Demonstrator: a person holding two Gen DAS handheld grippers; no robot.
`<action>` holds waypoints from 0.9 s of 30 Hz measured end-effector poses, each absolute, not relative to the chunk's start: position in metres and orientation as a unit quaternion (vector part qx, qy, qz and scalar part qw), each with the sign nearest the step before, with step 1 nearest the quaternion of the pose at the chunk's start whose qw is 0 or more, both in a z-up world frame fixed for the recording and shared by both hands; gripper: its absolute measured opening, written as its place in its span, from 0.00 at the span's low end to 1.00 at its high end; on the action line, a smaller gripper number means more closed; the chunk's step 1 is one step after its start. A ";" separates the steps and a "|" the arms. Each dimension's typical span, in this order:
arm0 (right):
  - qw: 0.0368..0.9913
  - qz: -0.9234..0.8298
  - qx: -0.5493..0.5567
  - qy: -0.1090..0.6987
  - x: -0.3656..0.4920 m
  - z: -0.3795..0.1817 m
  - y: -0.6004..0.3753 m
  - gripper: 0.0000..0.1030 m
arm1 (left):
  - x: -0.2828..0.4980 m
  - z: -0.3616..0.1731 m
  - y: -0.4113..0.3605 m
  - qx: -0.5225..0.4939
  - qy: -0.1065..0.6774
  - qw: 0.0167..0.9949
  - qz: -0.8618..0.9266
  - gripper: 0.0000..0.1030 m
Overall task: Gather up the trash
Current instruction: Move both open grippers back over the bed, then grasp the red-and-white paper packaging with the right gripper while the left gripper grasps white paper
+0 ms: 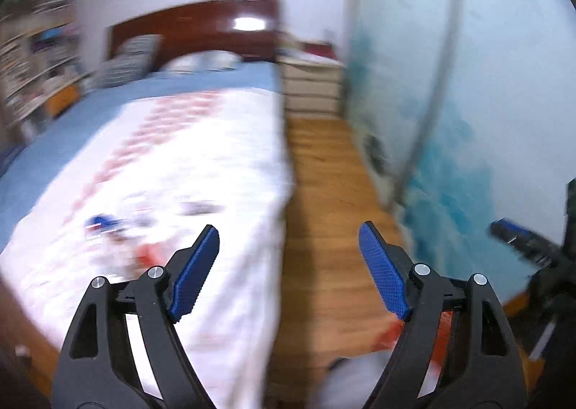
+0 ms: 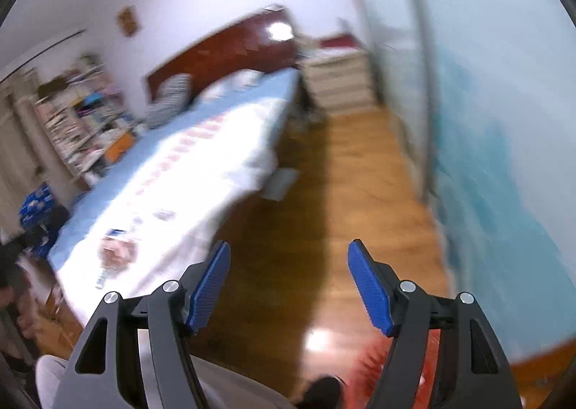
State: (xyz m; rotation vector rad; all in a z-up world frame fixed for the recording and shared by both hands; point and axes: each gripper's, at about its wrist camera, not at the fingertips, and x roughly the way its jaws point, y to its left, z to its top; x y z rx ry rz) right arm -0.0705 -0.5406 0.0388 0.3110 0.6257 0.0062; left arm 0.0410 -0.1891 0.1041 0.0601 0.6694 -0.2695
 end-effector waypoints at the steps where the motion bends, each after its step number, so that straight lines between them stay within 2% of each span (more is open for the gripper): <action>1: 0.942 0.021 0.145 0.301 -0.059 0.049 -0.520 0.67 | 0.042 0.102 -0.161 0.020 0.324 0.939 -0.111 0.78; 8: 0.941 0.145 0.077 0.296 0.020 0.081 -0.348 0.67 | 0.055 0.032 -0.006 -0.055 0.369 0.928 0.007 0.78; 11: 0.933 0.187 0.023 0.305 0.042 0.072 -0.276 0.60 | 0.058 0.008 0.029 -0.064 0.383 0.921 0.036 0.78; 15: 0.908 0.231 -0.016 0.348 0.075 0.034 -0.204 0.48 | 0.062 -0.005 0.040 -0.060 0.387 0.920 0.032 0.78; 21: 0.875 0.243 -0.031 0.418 0.097 -0.046 -0.171 0.43 | 0.062 -0.015 0.058 -0.092 0.399 0.912 0.005 0.78; 27: 0.861 0.255 -0.009 0.440 0.116 -0.067 -0.163 0.38 | 0.070 -0.023 0.065 -0.115 0.408 0.906 0.001 0.78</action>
